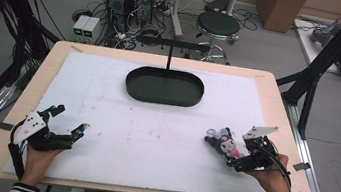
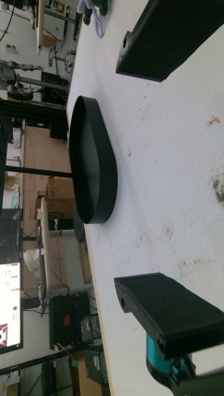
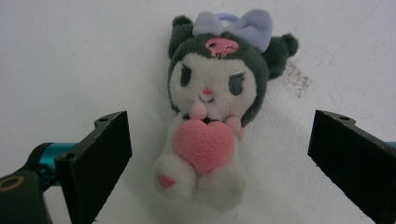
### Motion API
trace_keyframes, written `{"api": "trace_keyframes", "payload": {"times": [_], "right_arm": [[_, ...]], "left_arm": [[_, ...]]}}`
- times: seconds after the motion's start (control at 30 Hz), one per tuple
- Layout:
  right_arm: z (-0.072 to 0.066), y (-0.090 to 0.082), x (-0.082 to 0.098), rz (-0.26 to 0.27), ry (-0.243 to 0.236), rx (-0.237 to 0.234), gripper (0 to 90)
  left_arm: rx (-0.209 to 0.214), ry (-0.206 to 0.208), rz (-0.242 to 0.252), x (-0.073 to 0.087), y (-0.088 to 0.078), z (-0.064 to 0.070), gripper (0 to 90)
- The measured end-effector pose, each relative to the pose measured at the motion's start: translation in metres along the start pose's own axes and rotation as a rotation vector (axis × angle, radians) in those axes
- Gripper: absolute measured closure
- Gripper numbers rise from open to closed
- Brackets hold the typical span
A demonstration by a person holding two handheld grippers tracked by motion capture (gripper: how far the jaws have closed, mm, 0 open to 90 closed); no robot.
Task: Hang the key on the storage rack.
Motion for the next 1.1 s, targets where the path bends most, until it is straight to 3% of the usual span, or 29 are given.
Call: {"api": "trace_keyframes", "payload": {"times": [0.37, 0.47, 0.7, 0.77, 0.8, 0.83, 0.87, 0.97, 1.1], "right_arm": [[0.000, 0.015, 0.007, -0.106, -0.010, 0.013, 6.7], [-0.001, 0.016, 0.010, -0.133, -0.009, -0.007, 15.8], [0.002, 0.019, 0.012, -0.152, 0.007, -0.002, 20.8], [0.001, 0.020, 0.012, -0.155, 0.007, -0.013, 24.0], [0.001, 0.021, 0.012, -0.155, 0.005, -0.018, 32.8], [0.001, 0.021, 0.012, -0.155, 0.005, -0.018, 32.8], [0.000, 0.022, 0.012, -0.162, -0.004, -0.037, 45.7], [0.001, 0.022, 0.012, -0.170, 0.001, -0.035, 51.7], [0.002, 0.021, 0.011, -0.176, 0.000, -0.040, 53.2]], "left_arm": [[0.001, 0.000, 0.001, 0.000, 0.000, 0.000, 1.7], [0.001, 0.001, 0.003, 0.000, 0.000, 0.000, 1.7], [0.002, 0.002, 0.003, 0.000, 0.000, 0.000, 1.7], [0.003, 0.000, 0.003, 0.000, -0.001, 0.000, 1.7], [0.002, -0.002, 0.003, 0.000, 0.000, 0.000, 1.7], [0.002, -0.002, 0.003, 0.000, 0.000, 0.000, 1.7], [0.000, 0.002, 0.004, 0.000, 0.000, 0.000, 1.7], [0.000, -0.001, 0.004, 0.000, 0.000, 0.000, 1.7], [0.001, 0.002, 0.005, 0.000, 0.000, 0.000, 1.7]]}}
Point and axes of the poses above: each handheld gripper's, and its own axes: y roughly forward along the jaws, x roughly out of its underside, z roughly to its right, the point moved 5 cm from there along y, roughly forward along the jaws, and after that the axes turned 14 degrees about y, right-handed, at the moved point
